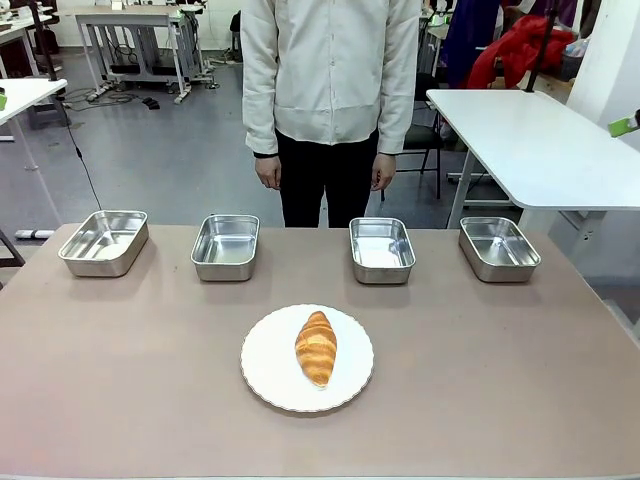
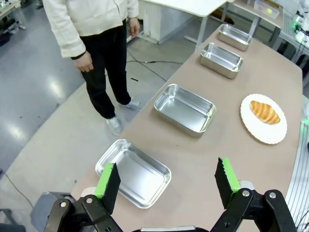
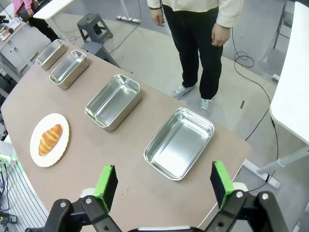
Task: Place the bread in the container.
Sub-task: Place the Butter Roll into the Airtight Container indicated by the human.
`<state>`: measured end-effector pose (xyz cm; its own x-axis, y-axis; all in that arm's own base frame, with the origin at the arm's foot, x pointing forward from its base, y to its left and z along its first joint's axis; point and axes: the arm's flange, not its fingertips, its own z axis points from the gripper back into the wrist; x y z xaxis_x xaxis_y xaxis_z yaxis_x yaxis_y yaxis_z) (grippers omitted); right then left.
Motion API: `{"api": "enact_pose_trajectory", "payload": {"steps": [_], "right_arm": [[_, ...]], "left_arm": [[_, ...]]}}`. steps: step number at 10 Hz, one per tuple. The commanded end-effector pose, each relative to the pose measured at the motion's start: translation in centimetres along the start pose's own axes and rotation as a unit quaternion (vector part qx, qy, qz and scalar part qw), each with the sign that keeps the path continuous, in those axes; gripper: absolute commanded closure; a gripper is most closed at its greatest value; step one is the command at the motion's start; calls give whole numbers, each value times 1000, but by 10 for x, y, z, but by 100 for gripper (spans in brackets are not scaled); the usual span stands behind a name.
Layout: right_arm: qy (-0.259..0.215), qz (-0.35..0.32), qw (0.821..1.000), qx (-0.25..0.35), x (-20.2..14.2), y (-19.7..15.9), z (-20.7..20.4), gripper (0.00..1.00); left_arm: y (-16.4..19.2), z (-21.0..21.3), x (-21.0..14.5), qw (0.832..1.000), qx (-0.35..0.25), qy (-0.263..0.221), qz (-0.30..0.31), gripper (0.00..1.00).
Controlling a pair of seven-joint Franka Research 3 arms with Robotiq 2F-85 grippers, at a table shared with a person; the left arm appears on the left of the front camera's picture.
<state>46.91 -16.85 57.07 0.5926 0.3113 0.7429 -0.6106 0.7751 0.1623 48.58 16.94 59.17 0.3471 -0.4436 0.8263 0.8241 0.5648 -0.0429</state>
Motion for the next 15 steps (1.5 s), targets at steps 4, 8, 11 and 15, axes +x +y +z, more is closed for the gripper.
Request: {"api": "enact_pose_trajectory", "payload": {"steps": [4,8,11,15], "right_arm": [[-6,1,1000,4,0,0,0,0],[-6,1,1000,4,0,0,0,0],[-6,1,1000,4,0,0,0,0],[-6,1,1000,4,0,0,0,0]], "left_arm": [[0,0,1,1000,-1,-3,-1,0],[0,0,1,1000,-1,-3,-1,0],[0,0,1,1000,-1,-3,-1,0],[0,0,1,1000,-1,-3,-1,0]]}}
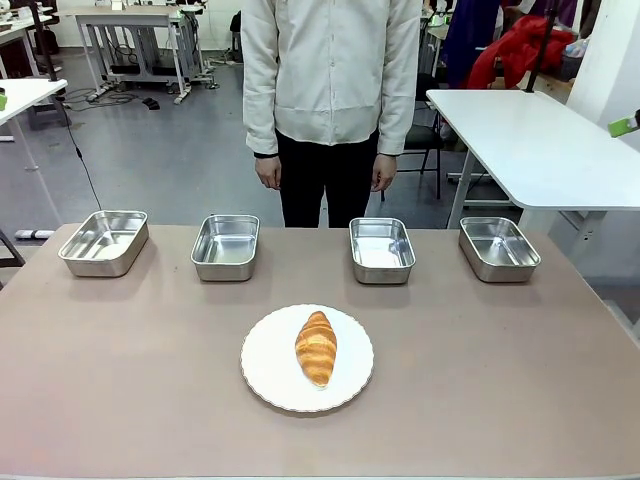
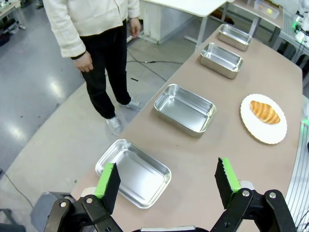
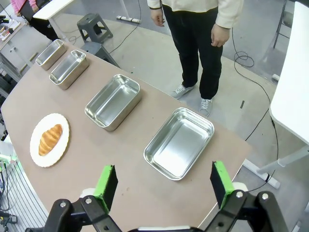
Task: Place the bread in the container.
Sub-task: Place the Butter Roll into the Airtight Container indicated by the human.
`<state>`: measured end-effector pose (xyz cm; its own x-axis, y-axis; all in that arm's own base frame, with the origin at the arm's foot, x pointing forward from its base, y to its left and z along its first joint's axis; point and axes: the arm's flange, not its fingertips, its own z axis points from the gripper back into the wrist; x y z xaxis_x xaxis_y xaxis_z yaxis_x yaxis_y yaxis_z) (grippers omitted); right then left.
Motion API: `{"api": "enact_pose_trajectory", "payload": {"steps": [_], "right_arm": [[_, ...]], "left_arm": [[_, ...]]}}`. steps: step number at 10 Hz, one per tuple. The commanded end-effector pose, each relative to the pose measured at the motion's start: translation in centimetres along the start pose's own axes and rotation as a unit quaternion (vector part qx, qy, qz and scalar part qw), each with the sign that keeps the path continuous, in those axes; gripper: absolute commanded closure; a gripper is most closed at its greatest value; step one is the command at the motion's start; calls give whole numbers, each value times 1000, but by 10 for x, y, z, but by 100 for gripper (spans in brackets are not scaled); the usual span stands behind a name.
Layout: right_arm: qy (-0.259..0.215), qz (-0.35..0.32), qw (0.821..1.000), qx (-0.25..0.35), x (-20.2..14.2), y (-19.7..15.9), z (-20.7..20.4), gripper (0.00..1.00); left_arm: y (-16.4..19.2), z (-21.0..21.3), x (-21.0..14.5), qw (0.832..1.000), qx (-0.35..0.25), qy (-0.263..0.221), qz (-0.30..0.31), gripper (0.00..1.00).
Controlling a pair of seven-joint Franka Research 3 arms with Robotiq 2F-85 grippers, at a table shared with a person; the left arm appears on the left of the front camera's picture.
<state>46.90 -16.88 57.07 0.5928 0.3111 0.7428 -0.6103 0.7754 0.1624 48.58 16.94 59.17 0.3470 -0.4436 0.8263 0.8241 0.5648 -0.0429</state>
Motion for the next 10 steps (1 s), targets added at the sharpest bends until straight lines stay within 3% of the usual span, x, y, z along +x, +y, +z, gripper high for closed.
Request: {"api": "enact_pose_trajectory", "payload": {"steps": [1,10], "right_arm": [[-6,2,1000,4,0,0,-1,0],[-6,2,1000,4,0,0,-1,0]], "left_arm": [[0,0,1,1000,-1,-3,-1,0],[0,0,1,1000,-1,-3,-1,0]]}}
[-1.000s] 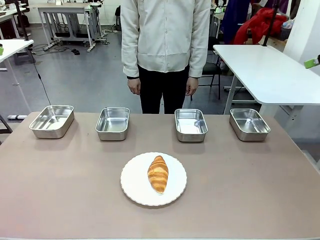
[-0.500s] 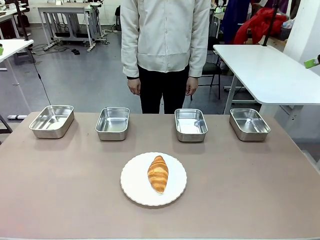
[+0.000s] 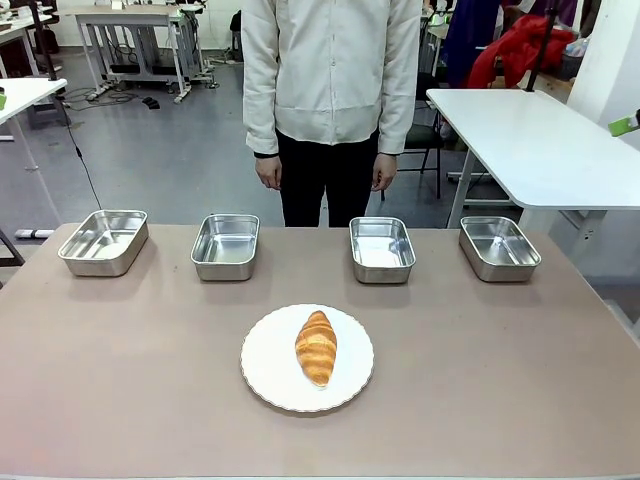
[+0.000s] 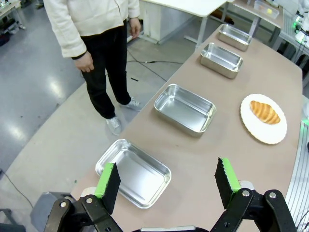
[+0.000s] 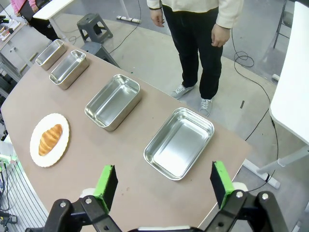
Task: Place the bread in the container.
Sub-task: Place the Butter Roll into the Airtight Container indicated by the human.
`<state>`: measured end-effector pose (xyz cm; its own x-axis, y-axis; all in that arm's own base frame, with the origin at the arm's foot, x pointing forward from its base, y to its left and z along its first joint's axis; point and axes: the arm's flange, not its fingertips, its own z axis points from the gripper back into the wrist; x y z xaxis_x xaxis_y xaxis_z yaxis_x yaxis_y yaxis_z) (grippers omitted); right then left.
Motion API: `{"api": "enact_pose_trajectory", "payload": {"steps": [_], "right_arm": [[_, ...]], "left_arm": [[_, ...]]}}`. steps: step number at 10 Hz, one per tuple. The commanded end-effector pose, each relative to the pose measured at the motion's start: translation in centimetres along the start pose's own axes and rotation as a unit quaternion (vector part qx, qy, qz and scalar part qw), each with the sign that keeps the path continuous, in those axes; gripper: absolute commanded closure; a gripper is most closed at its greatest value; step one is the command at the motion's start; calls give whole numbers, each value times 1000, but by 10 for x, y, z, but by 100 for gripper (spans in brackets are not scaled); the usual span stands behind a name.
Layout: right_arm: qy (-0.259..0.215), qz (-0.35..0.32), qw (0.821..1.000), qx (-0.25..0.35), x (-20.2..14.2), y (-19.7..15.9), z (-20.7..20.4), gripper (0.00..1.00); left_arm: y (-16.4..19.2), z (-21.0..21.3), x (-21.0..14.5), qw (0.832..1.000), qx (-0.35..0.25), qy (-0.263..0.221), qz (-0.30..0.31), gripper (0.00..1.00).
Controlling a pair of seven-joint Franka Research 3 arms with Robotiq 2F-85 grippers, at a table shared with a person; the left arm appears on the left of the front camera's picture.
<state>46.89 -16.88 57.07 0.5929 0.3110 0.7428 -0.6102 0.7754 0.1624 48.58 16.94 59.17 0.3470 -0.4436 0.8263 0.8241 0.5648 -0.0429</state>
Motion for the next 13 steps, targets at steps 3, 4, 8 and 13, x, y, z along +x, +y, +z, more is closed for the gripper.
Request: {"api": "enact_pose_trajectory", "payload": {"steps": [3,4,8,13], "right_arm": [[-6,2,1000,4,1,0,-1,0],[-6,2,1000,4,1,0,-1,0],[-6,2,1000,4,1,0,-1,0],[-6,2,1000,4,1,0,-1,0]], "left_arm": [[0,0,1,1000,-1,-3,-1,0],[0,0,1,1000,-1,-3,-1,0],[0,0,1,1000,-1,-3,-1,0],[0,0,1,1000,-1,-3,-1,0]]}}
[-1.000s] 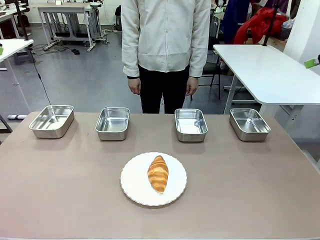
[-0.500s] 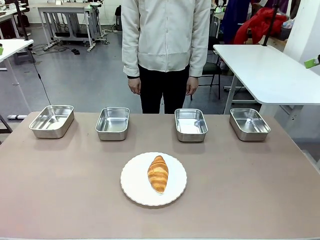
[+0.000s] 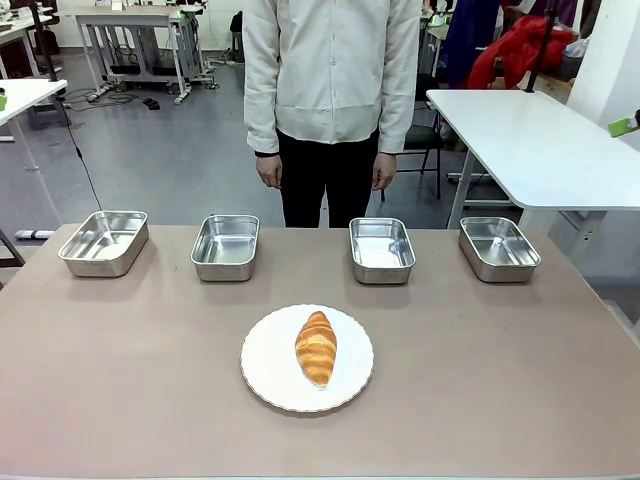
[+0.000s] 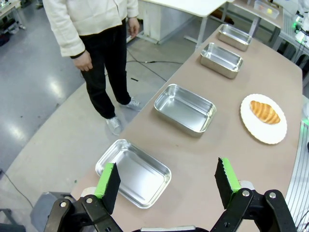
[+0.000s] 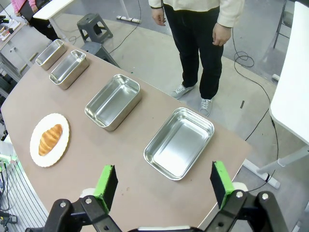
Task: Place the bread in the container.
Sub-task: Place the Butter Roll into the Airtight Container indicated by the human.
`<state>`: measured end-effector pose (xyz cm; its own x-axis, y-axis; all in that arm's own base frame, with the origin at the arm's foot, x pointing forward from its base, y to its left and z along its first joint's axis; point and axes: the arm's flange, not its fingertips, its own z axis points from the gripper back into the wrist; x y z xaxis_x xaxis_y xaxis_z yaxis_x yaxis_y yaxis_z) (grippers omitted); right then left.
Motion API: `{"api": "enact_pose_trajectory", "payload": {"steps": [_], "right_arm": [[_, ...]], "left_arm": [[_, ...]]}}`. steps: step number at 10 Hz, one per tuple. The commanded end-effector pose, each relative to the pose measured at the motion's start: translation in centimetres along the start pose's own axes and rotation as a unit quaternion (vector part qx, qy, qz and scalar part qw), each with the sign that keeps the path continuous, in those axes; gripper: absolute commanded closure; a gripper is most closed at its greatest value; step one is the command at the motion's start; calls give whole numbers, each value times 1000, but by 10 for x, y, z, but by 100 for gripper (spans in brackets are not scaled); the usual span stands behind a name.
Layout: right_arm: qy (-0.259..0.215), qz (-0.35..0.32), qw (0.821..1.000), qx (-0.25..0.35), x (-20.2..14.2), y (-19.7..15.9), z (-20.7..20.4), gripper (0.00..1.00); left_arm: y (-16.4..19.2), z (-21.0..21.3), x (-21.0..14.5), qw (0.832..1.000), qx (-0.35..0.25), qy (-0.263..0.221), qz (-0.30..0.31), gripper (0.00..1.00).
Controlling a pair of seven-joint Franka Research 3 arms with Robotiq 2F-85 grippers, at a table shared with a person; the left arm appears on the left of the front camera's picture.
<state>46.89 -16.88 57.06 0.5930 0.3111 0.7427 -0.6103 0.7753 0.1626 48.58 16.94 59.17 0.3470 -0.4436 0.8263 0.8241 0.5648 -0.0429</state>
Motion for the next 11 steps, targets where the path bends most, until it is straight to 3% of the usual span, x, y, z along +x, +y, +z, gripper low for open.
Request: {"api": "enact_pose_trajectory", "payload": {"steps": [1,11], "right_arm": [[-6,2,1000,4,1,0,-1,0],[-6,2,1000,4,1,0,-1,0]], "left_arm": [[0,0,1,1000,-1,-3,-1,0],[0,0,1,1000,-1,-3,-1,0]]}}
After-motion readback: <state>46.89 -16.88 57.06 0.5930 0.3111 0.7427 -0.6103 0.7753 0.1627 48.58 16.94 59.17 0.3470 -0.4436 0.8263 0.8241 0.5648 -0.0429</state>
